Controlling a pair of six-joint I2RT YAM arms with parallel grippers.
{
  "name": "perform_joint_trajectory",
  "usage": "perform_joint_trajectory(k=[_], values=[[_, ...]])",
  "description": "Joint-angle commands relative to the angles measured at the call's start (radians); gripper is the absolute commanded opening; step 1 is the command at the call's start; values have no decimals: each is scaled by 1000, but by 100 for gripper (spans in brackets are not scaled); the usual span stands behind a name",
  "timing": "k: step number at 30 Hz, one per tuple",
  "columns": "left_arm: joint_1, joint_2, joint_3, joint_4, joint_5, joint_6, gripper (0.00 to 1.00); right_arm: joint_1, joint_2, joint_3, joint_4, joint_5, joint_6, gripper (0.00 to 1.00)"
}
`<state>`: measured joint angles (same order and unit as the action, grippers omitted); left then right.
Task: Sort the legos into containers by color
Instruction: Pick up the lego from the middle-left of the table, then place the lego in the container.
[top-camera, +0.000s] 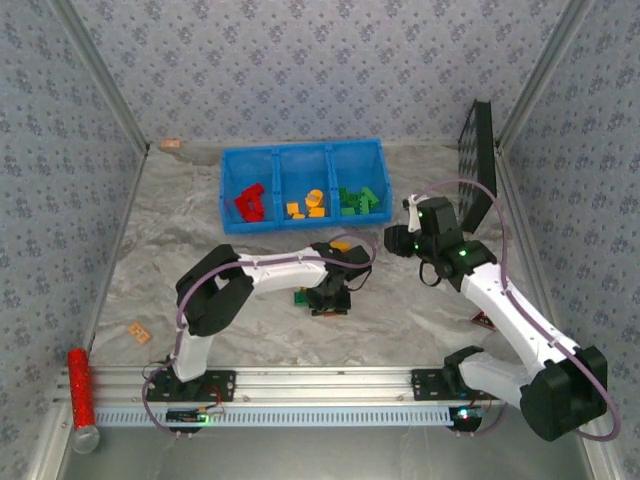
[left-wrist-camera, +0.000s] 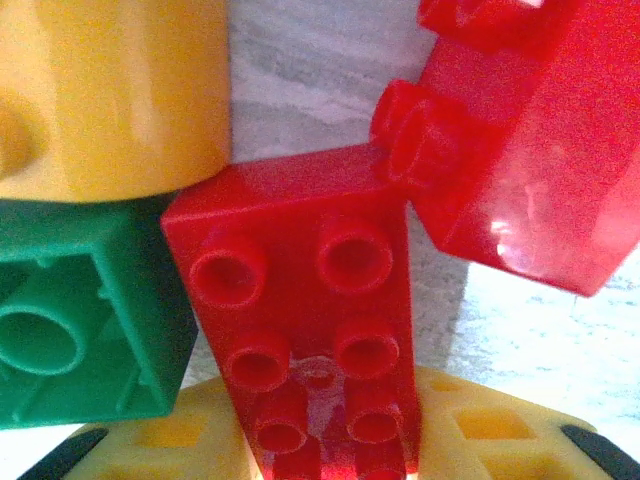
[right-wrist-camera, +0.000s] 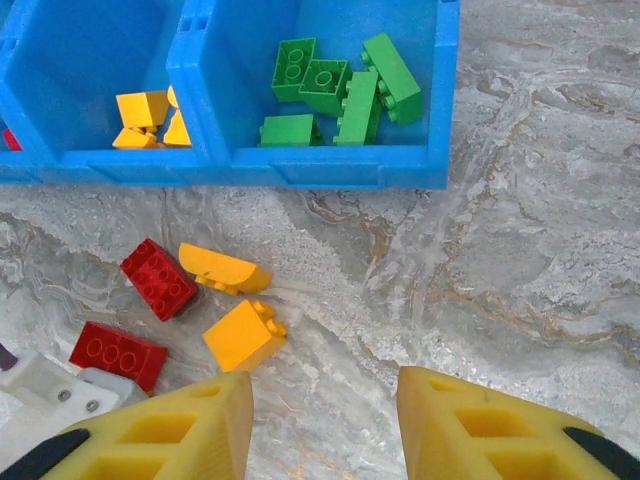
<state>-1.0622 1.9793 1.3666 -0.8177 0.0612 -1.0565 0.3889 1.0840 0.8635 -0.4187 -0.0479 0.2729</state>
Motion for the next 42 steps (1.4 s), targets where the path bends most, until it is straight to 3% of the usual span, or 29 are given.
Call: perform_joint_trajectory(k=[1,12,17,20,26,30,37,42], values=[[15,10,-50,32,-58,21,34,8,-25,-5,-41,7,7,42],[38,-213,28,-142,-160,138,30,51,-38,-53,-72,-49,41,43],[108,-312,75,-192,-171,215,30,184,-32,-111,-1,-44,-8,42],[175,-367,89,-211,-173,267,30,285,-27,-126,48,-38,-87,42],[406,-438,88,-147,-179,409,29,467,46,-116,147,-193,-415,53],[535,-417,71,-8,-184,451,29,589,168,-84,180,-142,-648,61],[699,-306,89,194,-110,463,29,659,407,79,132,-143,-801,63],[768,-190,151,220,-77,484,28,667,506,130,173,-144,-875,64]])
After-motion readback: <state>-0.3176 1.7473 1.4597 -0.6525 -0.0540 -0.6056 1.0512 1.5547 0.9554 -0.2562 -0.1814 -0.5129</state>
